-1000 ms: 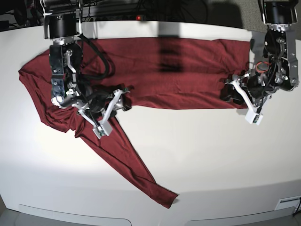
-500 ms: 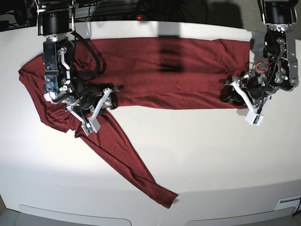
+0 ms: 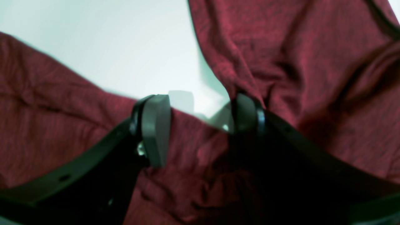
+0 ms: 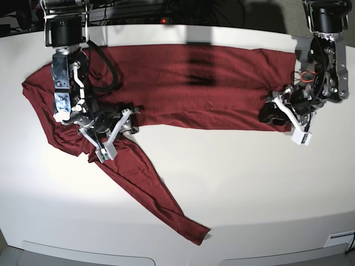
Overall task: Fold the T-shirt properly
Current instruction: 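Open both grippers and regrasp the folded edge nearby, then grasp the hanging sleeve with the right gripper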
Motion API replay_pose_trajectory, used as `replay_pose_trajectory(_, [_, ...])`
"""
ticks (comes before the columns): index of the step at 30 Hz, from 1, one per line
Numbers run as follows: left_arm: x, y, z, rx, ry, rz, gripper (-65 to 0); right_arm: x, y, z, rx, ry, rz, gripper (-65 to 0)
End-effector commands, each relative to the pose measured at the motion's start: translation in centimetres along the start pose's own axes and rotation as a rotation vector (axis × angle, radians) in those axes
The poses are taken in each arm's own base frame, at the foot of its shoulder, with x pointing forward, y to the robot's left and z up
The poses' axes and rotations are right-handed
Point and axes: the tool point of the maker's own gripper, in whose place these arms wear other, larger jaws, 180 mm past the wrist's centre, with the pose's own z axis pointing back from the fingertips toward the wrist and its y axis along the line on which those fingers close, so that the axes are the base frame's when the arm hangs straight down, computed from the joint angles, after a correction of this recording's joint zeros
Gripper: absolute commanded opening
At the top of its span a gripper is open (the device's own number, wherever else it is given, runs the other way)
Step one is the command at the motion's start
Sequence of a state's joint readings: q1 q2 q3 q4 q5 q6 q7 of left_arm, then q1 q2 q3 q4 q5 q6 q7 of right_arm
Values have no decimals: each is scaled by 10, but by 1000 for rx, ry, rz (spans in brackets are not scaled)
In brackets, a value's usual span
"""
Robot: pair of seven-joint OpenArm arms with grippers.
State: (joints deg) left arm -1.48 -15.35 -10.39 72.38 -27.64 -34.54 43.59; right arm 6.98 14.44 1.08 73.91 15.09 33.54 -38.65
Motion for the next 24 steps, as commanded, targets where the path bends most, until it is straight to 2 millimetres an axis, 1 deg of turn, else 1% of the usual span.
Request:
replay_pose_trajectory(1, [-8, 17, 3, 76, 66, -24, -360, 14, -8, 2, -20, -27, 3, -317])
replay_pose_trajectory(5, [2, 30, 5, 141, 46, -24, -360, 29, -15, 1, -32, -47, -2, -321])
replay_pose_trajectory(9, [10, 34, 5, 157, 36, -31, -360, 42, -19, -1, -34, -72, -5, -321])
replay_pose_trajectory(13, [9, 37, 5, 172, 46, -39, -360, 55, -11, -4, -13, -99, -2, -321])
replay_pose_trajectory(16, [7, 36, 5, 167, 54, -32, -360, 75, 10, -2, 77, -162, 59, -321])
replay_pose_trajectory(19, [10, 30, 4, 137, 37, -3, -360, 100, 22, 8, 118, -239, 72, -321])
replay_pose_trajectory(22, [14, 26, 3, 113, 16, 19, -360, 122, 22, 19, 104, -296, 108, -321])
replay_pose_trajectory(24, [14, 26, 3, 111, 15, 20, -360, 135, 9, 22, 29, -331, 148, -321])
